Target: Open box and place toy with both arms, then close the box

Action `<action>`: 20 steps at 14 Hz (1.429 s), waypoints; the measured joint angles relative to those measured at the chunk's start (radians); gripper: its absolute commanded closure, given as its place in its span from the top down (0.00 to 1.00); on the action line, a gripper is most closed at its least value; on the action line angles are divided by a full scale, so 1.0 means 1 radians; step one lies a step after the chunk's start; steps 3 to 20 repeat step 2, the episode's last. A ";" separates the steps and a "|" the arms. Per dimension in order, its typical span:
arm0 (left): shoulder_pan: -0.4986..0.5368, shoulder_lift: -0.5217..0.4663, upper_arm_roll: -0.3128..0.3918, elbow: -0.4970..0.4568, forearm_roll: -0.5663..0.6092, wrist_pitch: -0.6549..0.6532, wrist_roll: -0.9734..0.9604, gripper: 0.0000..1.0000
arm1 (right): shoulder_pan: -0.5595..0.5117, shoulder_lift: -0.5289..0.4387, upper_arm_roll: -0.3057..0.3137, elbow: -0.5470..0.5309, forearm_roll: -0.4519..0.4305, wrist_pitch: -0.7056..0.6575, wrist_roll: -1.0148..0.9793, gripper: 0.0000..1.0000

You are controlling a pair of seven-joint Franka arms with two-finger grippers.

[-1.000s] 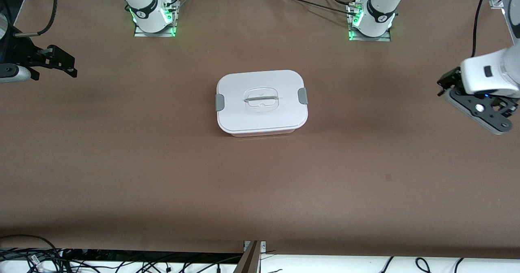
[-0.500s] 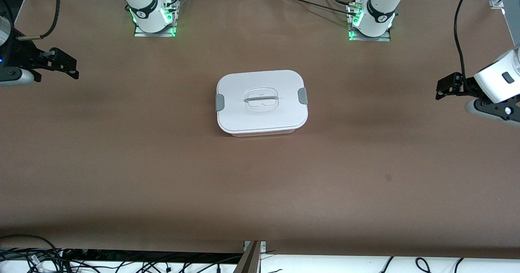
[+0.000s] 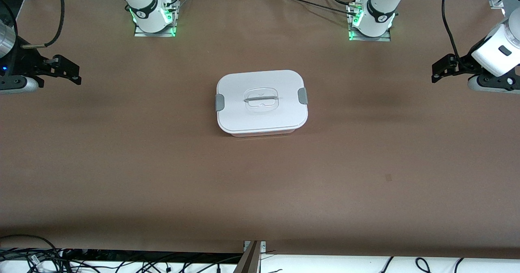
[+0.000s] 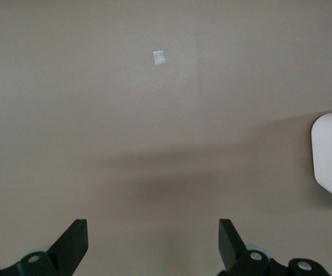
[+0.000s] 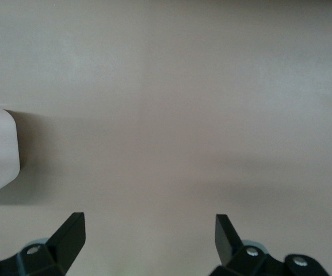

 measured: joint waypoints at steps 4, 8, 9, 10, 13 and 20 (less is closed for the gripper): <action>-0.001 0.002 0.010 -0.009 -0.010 0.005 0.000 1.00 | 0.000 0.000 0.000 0.004 0.000 0.000 0.000 1.00; -0.001 0.002 0.010 -0.009 -0.010 0.005 0.000 1.00 | 0.000 0.000 0.000 0.004 0.000 0.000 0.000 1.00; -0.001 0.002 0.010 -0.009 -0.010 0.005 0.000 1.00 | 0.000 0.000 0.000 0.004 0.000 0.000 0.000 1.00; -0.001 0.002 0.010 -0.009 -0.010 0.005 0.000 1.00 | 0.000 0.000 0.000 0.004 0.000 0.000 0.000 1.00; -0.001 0.002 0.010 -0.009 -0.010 0.005 0.000 1.00 | 0.000 0.000 0.000 0.004 0.000 0.000 0.000 1.00; -0.001 0.002 0.010 -0.009 -0.010 0.005 0.000 1.00 | 0.000 0.000 0.000 0.004 0.000 0.000 0.000 1.00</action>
